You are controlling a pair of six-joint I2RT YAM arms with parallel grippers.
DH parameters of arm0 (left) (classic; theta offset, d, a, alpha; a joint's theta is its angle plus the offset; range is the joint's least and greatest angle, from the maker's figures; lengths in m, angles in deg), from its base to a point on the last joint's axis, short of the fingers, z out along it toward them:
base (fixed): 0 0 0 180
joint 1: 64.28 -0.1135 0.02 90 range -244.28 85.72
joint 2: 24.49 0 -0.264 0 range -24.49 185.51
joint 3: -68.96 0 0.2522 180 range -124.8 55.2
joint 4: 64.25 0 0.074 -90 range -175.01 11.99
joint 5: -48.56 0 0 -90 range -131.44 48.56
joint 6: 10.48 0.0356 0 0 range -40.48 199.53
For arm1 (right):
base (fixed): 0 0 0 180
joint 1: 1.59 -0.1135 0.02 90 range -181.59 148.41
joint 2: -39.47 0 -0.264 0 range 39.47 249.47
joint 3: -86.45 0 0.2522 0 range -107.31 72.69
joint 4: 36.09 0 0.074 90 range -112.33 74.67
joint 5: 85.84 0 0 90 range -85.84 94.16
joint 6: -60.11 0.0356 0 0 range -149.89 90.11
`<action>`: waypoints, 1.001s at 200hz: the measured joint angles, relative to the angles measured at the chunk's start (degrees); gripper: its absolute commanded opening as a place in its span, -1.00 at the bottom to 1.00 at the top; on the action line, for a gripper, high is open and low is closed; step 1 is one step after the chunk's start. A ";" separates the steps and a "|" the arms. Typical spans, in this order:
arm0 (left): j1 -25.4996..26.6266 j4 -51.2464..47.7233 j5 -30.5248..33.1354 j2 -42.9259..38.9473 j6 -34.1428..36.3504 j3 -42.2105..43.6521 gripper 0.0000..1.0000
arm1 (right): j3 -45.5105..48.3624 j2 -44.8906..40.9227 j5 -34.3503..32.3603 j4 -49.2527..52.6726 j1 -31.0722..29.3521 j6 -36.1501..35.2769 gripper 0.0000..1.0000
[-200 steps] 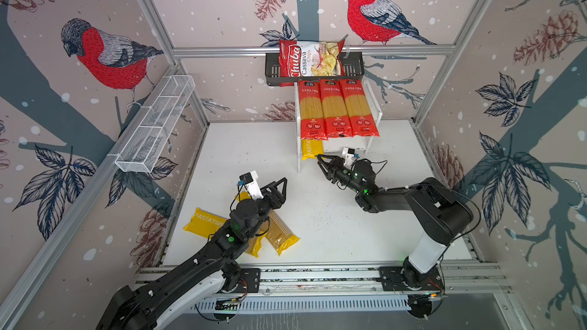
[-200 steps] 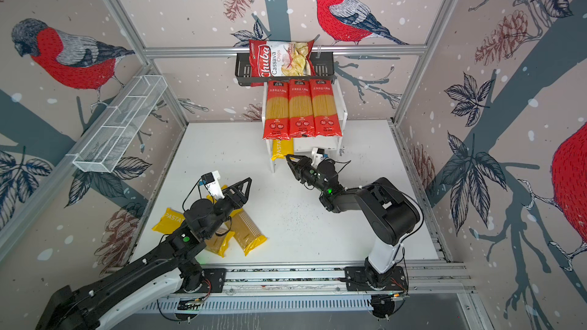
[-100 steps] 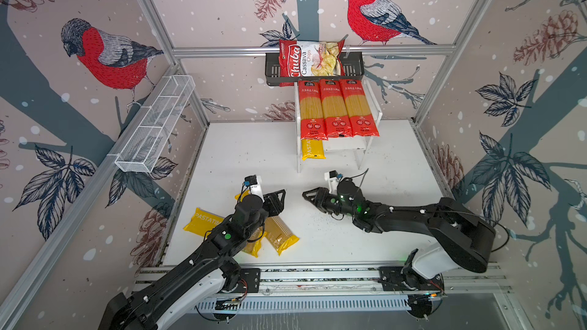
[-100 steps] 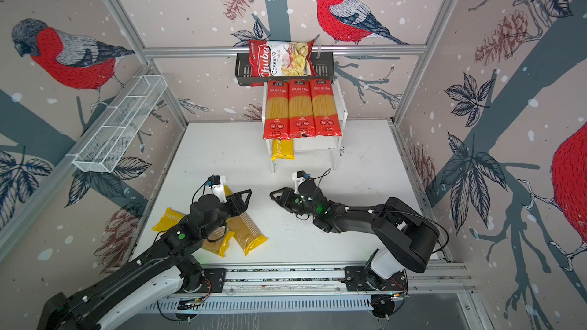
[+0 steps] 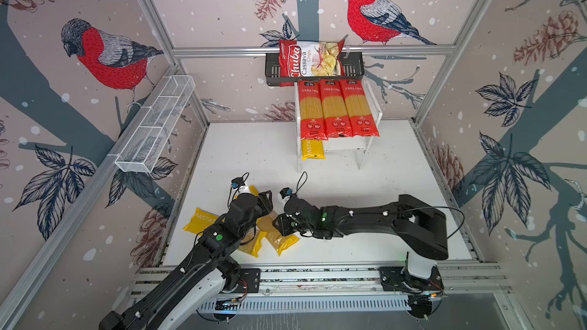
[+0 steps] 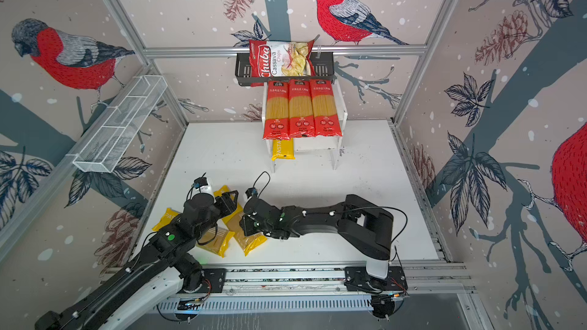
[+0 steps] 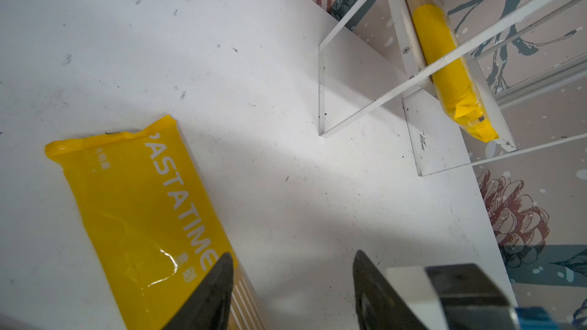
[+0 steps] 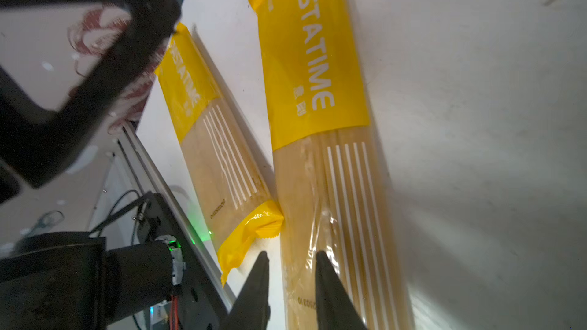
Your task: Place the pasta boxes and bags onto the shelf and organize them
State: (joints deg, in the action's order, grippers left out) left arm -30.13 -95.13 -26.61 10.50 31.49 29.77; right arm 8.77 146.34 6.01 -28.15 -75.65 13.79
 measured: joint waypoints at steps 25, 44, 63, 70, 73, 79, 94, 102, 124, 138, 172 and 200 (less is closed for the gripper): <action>-0.61 -1.73 0.59 -0.66 0.13 -1.20 0.19 | -5.77 5.92 1.57 2.10 -0.63 -2.49 -0.48; -0.63 -2.16 0.22 -0.74 0.44 -1.51 0.18 | -7.67 8.92 3.04 3.87 -0.11 -3.76 -0.50; -0.66 -2.49 0.07 -0.42 0.68 -1.49 0.18 | -7.52 9.42 4.74 3.69 1.27 -4.55 -0.50; -0.66 -2.45 -0.39 -0.28 1.03 -1.42 0.19 | -6.54 9.14 5.40 2.91 2.01 -4.63 -0.50; -0.66 -2.34 -0.63 -0.20 1.11 -1.36 0.19 | -6.03 8.96 5.70 2.60 2.29 -4.68 -0.50; -0.66 -2.14 -1.27 0.07 1.46 -1.16 0.19 | -4.57 8.31 6.27 1.38 3.15 -4.68 -0.50; -0.66 -1.42 -1.92 0.94 1.84 -0.68 0.19 | -0.98 6.34 7.39 -0.46 5.42 -4.48 -0.50; -0.66 -0.52 -2.89 1.64 1.97 -0.39 0.19 | 1.38 5.03 8.02 -1.75 6.82 -4.26 -0.50; -0.61 2.21 -4.61 3.82 2.01 0.48 0.19 | 7.21 1.66 9.29 -4.85 9.79 -2.97 -0.50; 0.02 3.93 -5.81 5.18 1.97 0.94 0.19 | 11.17 -0.92 9.99 -6.54 11.28 -2.19 -0.50; 4.59 8.44 -6.71 8.61 1.75 1.53 0.19 | 17.66 -7.91 10.01 -5.01 13.11 -1.42 -0.43; 8.33 13.14 -6.67 11.54 -0.20 3.93 0.19 | 20.72 -15.19 9.29 0.55 14.01 -1.49 -0.33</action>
State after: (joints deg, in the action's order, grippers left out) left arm -21.80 -82.00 -33.28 22.04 31.30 33.71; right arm 29.49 131.15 15.30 -27.61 -61.64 12.30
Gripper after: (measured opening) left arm 0.596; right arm 0.317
